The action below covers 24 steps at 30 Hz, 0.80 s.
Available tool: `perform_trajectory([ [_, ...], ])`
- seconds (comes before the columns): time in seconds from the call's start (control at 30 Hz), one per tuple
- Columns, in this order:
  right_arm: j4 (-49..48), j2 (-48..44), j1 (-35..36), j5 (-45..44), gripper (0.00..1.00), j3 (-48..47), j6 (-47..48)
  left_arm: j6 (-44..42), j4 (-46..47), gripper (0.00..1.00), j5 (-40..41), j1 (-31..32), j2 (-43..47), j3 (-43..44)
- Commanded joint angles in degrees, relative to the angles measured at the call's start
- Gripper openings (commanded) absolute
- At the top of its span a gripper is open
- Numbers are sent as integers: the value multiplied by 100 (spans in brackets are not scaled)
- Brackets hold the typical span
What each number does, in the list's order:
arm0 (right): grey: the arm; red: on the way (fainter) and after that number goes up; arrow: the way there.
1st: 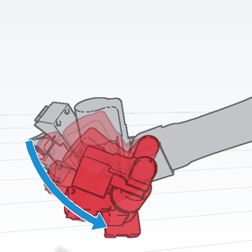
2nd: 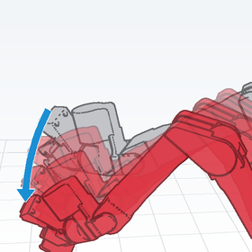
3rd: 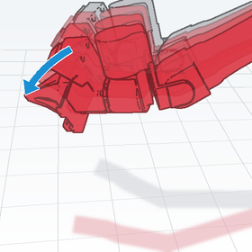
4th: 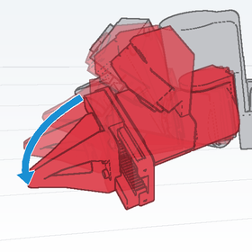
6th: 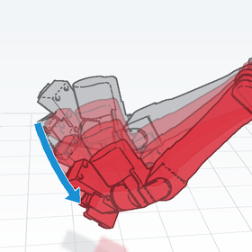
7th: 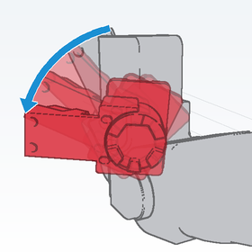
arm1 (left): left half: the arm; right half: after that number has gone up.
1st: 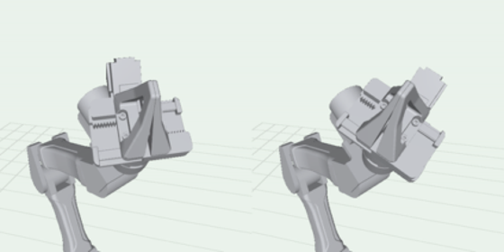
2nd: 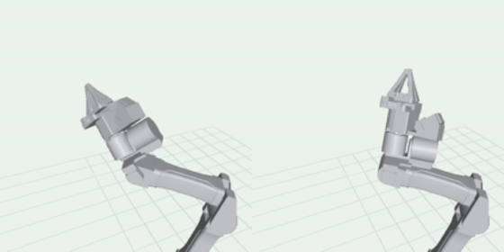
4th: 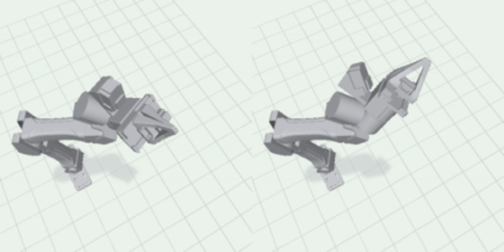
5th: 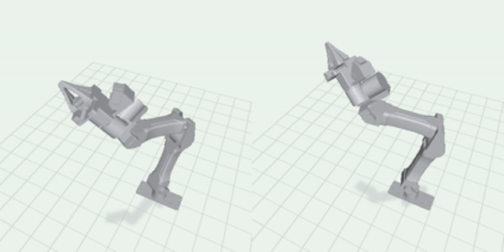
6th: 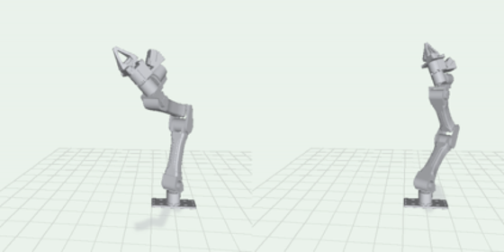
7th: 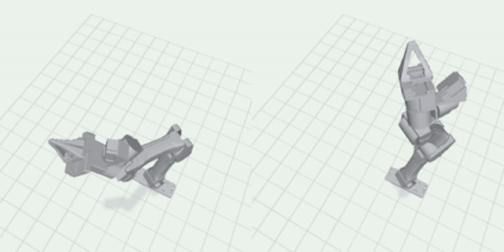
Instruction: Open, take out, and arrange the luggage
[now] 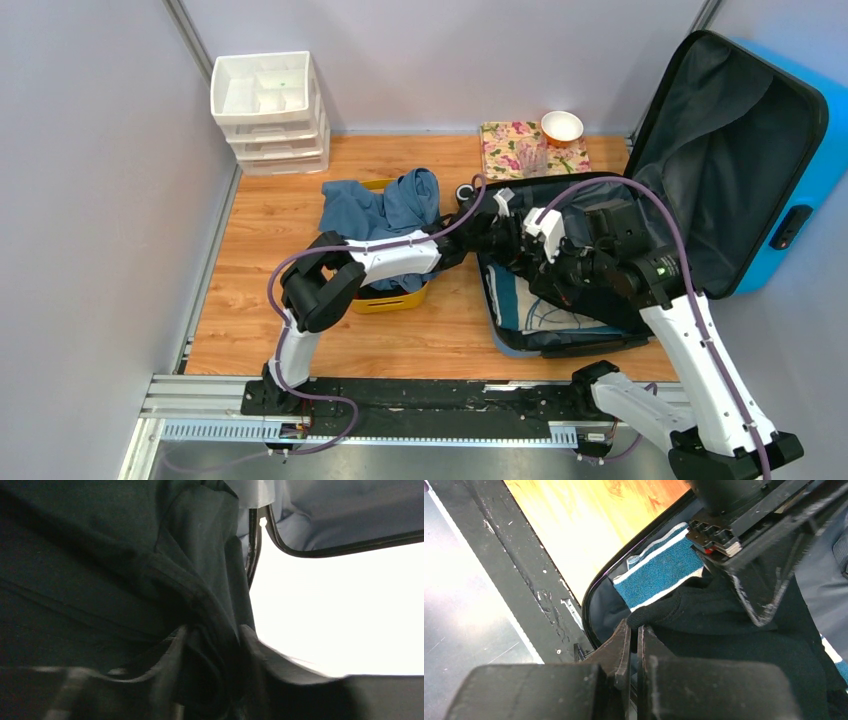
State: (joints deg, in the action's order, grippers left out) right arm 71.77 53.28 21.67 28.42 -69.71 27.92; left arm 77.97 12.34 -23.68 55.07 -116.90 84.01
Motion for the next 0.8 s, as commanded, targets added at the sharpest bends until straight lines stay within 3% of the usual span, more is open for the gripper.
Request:
perform_trajectory([
  [0.0, -409, -151, -22, 138, 0, -253, -182, -221, 147, 38, -303, 65, 150, -139],
  [0.07, -400, -125, -66, 49, 0, -315, -156, -239, -20, 42, -321, 74, 220, -253],
  [0.1, -392, -125, -119, 49, 0, -367, -103, -291, -82, 53, -313, 83, 264, -297],
  [0.2, -348, -125, -242, 84, 0, -420, -24, -440, -389, 70, -278, 13, 431, -481],
  [0.33, -313, -133, -313, 119, 0, -403, 38, -810, -811, 81, -154, -40, 572, -438],
  [0.53, -269, -168, -409, 128, 0, -455, 117, -1162, -1479, 85, -198, -49, 598, -279],
  [0.77, -268, -169, -453, 304, 0, -526, 179, -1048, -1445, 86, -190, 4, 494, -201],
])
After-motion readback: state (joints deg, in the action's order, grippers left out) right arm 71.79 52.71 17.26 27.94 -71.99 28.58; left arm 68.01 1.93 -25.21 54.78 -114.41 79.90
